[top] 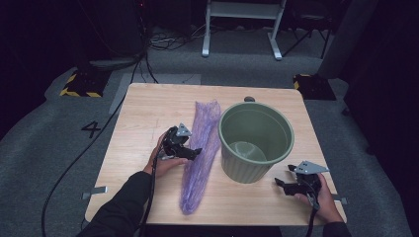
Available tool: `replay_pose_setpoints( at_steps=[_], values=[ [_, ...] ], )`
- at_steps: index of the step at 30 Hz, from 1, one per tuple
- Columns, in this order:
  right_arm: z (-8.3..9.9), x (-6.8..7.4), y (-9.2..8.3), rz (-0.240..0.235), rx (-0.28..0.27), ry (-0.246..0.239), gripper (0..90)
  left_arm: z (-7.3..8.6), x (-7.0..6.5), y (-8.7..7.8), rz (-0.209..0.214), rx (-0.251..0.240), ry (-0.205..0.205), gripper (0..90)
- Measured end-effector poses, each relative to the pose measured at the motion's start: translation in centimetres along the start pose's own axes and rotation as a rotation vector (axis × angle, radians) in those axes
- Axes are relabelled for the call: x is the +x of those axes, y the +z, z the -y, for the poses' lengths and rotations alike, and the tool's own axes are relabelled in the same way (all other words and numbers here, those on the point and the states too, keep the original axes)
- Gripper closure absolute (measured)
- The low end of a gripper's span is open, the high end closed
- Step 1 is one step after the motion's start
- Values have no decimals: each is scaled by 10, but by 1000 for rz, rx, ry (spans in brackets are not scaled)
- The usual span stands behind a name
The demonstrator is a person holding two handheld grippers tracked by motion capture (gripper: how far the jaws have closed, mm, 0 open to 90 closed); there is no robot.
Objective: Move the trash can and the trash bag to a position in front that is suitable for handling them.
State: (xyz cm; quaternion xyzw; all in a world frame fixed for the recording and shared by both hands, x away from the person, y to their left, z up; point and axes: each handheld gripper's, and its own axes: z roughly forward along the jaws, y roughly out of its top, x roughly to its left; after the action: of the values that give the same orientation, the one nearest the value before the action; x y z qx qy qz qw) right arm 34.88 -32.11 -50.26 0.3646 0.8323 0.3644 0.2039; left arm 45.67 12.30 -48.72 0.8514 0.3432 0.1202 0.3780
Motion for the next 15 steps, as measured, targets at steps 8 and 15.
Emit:
replay_pose_setpoints(
  at_steps=[8,15],
  values=[
    [0,0,0,-3,-1,1,215,3,3,11,-8,49,-32,191],
    [1,0,0,-7,-4,1,221,11,4,2,-40,24,19,533]
  ],
)
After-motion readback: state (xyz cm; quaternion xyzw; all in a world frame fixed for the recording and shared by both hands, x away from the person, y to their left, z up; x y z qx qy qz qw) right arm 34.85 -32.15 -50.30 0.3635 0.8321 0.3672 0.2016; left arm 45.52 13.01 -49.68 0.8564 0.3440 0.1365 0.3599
